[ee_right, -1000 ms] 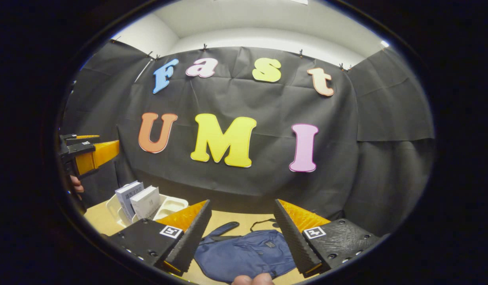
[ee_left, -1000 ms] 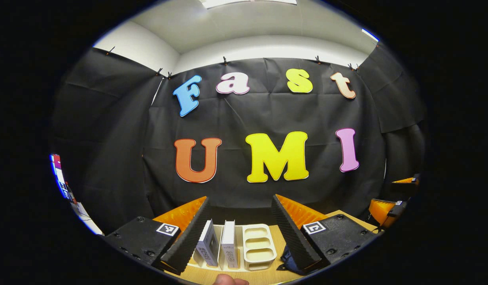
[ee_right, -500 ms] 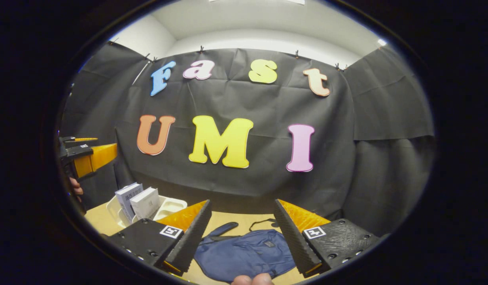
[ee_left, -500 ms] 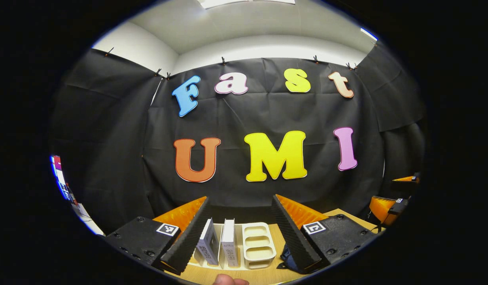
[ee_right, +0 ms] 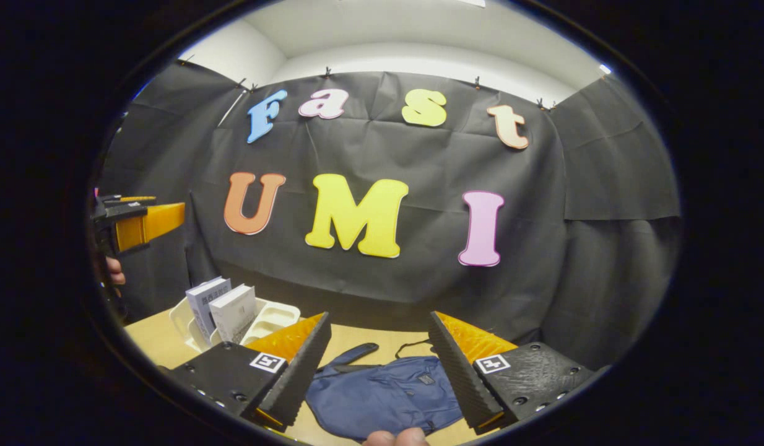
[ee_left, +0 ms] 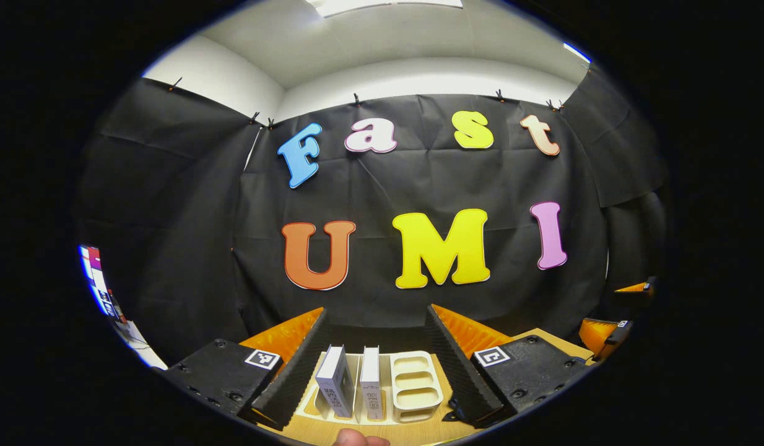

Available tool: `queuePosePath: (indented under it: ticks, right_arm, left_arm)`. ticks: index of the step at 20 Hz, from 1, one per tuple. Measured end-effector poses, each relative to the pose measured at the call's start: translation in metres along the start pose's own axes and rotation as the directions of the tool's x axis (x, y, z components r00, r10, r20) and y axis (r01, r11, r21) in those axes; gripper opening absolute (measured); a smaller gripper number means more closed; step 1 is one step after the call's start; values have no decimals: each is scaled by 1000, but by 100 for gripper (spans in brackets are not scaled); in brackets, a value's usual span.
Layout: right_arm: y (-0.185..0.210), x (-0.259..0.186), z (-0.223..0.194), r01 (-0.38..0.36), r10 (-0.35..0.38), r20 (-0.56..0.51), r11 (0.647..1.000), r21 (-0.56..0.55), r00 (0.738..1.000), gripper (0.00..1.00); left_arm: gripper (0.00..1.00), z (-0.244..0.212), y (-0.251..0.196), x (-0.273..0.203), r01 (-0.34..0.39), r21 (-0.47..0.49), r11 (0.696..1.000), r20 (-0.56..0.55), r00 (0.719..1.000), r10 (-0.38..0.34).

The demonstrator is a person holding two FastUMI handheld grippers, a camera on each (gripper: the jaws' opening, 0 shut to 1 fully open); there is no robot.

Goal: Open the schoolbag, grab two books from the bookshelf and put them into the schoolbag.

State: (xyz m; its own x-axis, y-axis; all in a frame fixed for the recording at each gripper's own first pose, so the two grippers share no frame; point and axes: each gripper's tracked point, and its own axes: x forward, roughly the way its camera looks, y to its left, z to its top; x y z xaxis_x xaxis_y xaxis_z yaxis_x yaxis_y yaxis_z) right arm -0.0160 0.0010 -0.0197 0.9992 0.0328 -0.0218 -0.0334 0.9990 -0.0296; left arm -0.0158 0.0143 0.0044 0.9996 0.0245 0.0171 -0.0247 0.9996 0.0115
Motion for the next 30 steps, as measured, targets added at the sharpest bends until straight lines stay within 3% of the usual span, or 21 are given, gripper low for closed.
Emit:
queuePosePath:
  ticks: [6, 8, 10, 11, 12, 13, 15, 21, 23, 26, 30]
  right_arm:
    - [-7, -12, -49, -25, 18, -95, 996, -80, 995, 93]
    - [-4, -15, -79, -60, 40, -148, 990, -131, 988, 98]
    - [0, -19, -115, -110, 68, -217, 976, -188, 974, 95]
    - [2, -21, -134, -134, 76, -256, 967, -215, 964, 99]
    - [2, -22, -153, -156, 81, -290, 957, -244, 954, 93]
    - [3, -25, -171, -182, 89, -323, 946, -268, 942, 98]
    - [9, -25, -203, -236, 107, -383, 922, -306, 917, 96]
    - [27, -27, -292, -372, 125, -547, 852, -368, 828, 99]
    - [32, -22, -311, -391, 115, -576, 837, -382, 809, 96]
    - [38, -12, -327, -395, 94, -587, 823, -409, 804, 96]
    - [43, 6, -339, -363, 57, -592, 836, -412, 804, 96]
  left_arm:
    - [98, -8, 3, 0, -3, -9, 1000, -8, 1000, 3]
    - [98, -12, 5, -1, -5, -15, 1000, -15, 1000, 5]
    - [98, -18, 4, 0, -8, -23, 1000, -31, 1000, 7]
    - [98, -21, 5, 0, -9, -23, 1000, -39, 999, 8]
    - [98, -24, 5, 0, -11, -22, 1000, -46, 999, 10]
    - [98, -26, 6, 1, -14, -20, 1000, -50, 999, 13]
    - [98, -32, 9, 1, -19, -15, 1000, -59, 998, 18]
    - [98, -41, 20, 5, -43, 11, 999, -78, 996, 44]
    - [98, -45, 26, 6, -53, 17, 998, -88, 995, 54]
    - [98, -49, 33, 6, -62, 27, 998, -102, 993, 65]
    - [98, -53, 36, 10, -64, 42, 997, -113, 991, 68]
